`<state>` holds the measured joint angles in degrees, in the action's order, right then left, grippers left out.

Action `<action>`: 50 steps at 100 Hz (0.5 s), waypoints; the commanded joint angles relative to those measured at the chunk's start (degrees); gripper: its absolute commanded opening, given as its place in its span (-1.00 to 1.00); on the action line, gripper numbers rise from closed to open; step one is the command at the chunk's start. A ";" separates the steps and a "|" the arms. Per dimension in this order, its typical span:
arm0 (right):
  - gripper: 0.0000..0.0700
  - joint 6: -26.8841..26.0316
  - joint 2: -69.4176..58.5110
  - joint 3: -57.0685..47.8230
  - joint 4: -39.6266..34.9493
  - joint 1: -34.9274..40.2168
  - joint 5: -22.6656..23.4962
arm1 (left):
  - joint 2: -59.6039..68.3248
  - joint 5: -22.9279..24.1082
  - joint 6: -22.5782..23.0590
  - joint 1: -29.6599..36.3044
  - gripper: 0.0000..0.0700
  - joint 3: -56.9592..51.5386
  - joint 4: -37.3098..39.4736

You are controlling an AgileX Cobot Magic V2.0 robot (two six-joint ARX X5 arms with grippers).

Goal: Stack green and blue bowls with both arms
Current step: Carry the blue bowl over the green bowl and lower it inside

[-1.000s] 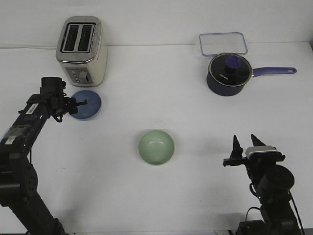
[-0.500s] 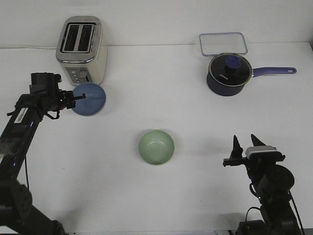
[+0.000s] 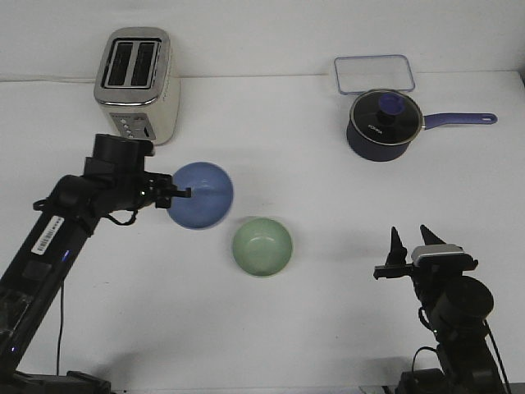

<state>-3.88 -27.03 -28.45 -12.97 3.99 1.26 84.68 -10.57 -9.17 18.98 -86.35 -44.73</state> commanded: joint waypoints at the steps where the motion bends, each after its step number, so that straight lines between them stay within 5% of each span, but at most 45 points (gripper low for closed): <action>1: 0.11 -0.57 -0.02 -0.46 0.55 -0.04 -0.22 | 1.14 -0.33 -2.12 3.21 -0.98 -0.15 1.36; 50: 0.11 -0.57 -0.02 -0.46 0.55 -0.04 -0.22 | 12.76 -0.22 -5.31 16.41 -0.96 1.55 5.88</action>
<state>-3.88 -27.03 -28.45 -12.97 3.99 1.23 95.68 -10.74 -13.67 34.61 -84.12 -39.16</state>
